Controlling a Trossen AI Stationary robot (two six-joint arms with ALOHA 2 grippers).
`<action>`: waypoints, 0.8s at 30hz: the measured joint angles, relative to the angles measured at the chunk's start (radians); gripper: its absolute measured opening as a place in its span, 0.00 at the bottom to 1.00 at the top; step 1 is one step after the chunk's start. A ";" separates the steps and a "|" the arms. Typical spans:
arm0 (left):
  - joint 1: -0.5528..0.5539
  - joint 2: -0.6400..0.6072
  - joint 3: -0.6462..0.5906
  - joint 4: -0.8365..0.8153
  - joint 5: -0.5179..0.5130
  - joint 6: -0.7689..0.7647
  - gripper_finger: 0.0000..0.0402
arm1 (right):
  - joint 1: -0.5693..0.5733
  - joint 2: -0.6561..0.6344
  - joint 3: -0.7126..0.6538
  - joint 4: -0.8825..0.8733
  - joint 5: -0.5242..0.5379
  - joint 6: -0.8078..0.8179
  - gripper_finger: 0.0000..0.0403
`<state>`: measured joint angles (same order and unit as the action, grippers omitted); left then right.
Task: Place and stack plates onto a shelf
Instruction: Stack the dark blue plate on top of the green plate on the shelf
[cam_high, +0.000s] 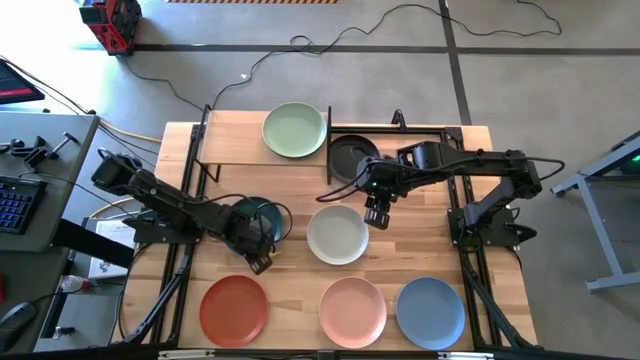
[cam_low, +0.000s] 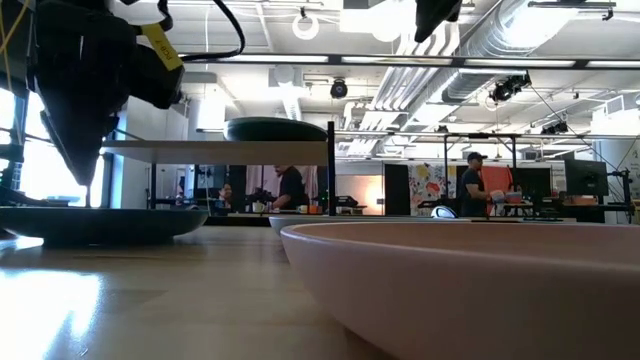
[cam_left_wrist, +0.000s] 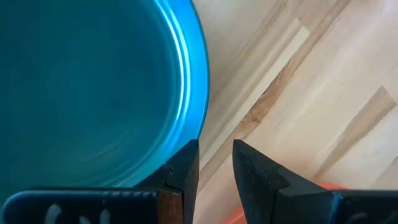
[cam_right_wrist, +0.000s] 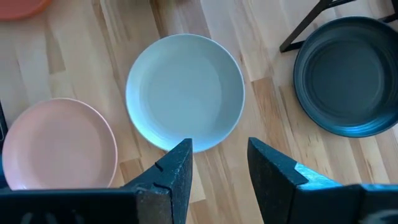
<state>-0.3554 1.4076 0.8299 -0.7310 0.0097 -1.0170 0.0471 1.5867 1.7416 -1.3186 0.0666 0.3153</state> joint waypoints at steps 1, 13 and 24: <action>0.000 0.006 0.000 0.003 -0.001 0.008 0.21 | 0.000 0.000 0.000 0.000 0.000 0.000 0.32; -0.013 0.105 0.001 0.035 -0.007 0.022 0.21 | 0.000 0.000 0.000 0.000 0.000 -0.001 0.32; -0.013 0.116 0.000 0.039 -0.023 -0.003 0.21 | 0.000 0.000 0.000 0.000 0.000 -0.003 0.32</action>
<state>-0.3683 1.5232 0.8303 -0.6916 -0.0134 -1.0196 0.0471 1.5867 1.7412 -1.3190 0.0667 0.3122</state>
